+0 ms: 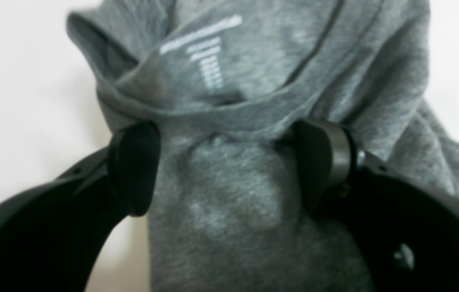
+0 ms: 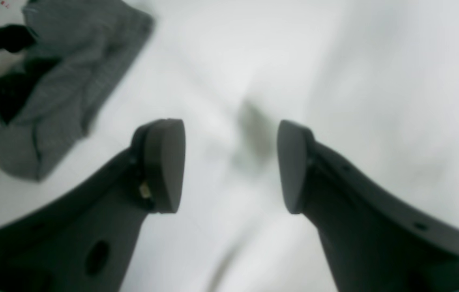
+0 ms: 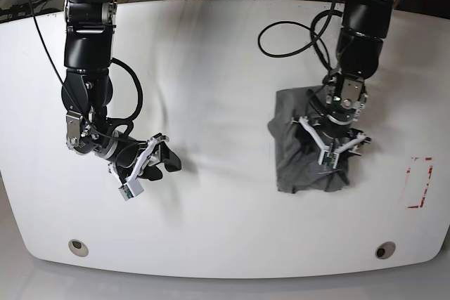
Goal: Fold the T-shirt properly
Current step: 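Drag the folded shirt with the left gripper onto the red-marked square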
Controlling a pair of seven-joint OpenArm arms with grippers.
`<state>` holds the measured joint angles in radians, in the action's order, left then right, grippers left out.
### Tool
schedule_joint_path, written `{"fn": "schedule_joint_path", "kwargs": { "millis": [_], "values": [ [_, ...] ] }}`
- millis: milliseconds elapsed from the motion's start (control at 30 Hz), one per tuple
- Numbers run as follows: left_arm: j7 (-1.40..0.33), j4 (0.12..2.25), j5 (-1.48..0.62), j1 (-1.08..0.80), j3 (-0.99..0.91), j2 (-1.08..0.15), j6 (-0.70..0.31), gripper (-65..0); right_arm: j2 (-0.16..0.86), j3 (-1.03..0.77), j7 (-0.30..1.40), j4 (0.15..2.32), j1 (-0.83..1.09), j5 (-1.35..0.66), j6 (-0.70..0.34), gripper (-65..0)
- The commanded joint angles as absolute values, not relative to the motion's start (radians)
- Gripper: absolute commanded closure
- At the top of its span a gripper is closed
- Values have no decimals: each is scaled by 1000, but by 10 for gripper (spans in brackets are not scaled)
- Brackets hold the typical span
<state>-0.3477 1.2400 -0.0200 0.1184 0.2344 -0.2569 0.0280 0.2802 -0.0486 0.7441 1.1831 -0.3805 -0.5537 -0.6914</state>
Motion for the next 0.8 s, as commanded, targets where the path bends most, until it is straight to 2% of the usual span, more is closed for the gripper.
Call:
{"fn": "schedule_joint_path", "kwargs": {
  "millis": [0,267,500,767],
  "values": [
    [-441,1239,19,84,168,-320,-4,-483,291,-54,722,1204,-412,-573,-698,-349],
    [-438,1230,27,28,8,-493,-208,-479,289,-54,722,1205,-412,-573,-698,-349],
    [-429,1201,21,-5,-45,-628,-291,-479,291,-54,722,1208,-389,-573,-698,-349],
    [-303,1078,21,-7,-140,-736,-394,-479,289,-54,722,1210,-369,-573,-698,-349]
  ]
}}
